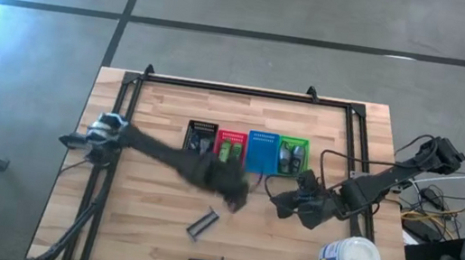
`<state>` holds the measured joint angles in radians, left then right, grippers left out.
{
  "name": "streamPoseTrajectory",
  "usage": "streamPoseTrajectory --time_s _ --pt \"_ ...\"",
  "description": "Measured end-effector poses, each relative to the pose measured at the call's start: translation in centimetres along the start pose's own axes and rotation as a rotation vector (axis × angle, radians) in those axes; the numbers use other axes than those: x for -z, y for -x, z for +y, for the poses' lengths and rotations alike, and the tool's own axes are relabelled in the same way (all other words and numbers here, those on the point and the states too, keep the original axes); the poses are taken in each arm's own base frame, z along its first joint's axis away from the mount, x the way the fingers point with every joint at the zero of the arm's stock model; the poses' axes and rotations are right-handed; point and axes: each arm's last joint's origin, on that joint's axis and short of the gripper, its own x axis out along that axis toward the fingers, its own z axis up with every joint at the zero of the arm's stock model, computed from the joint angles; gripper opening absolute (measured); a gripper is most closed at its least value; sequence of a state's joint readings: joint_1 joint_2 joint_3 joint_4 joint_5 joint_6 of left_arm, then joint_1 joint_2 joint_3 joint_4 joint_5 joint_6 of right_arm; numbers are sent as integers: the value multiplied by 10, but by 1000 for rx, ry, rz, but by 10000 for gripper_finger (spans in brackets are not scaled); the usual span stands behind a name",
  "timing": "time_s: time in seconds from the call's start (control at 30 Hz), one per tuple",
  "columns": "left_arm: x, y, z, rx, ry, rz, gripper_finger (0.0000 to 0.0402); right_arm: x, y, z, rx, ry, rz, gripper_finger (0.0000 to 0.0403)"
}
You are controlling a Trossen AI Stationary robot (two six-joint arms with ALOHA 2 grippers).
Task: Pick & Place Travel size toiletries
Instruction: Put the green shampoo into the red basket
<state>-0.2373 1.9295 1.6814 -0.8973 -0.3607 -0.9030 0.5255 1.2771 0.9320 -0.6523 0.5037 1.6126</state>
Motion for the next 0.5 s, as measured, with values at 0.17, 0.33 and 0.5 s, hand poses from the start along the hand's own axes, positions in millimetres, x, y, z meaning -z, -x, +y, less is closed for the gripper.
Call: streamPoseTrajectory --time_s 0.17,0.33,0.5 --pt "-56 -24 50 -15 208 -3 145 -7 12 -12 62 98 -1 363" --pt "-97 -40 100 -46 410 -39 145 -20 32 -24 84 188 -5 363" --pt "-112 -45 126 -41 488 -19 145 -34 48 -34 78 202 -33 363"
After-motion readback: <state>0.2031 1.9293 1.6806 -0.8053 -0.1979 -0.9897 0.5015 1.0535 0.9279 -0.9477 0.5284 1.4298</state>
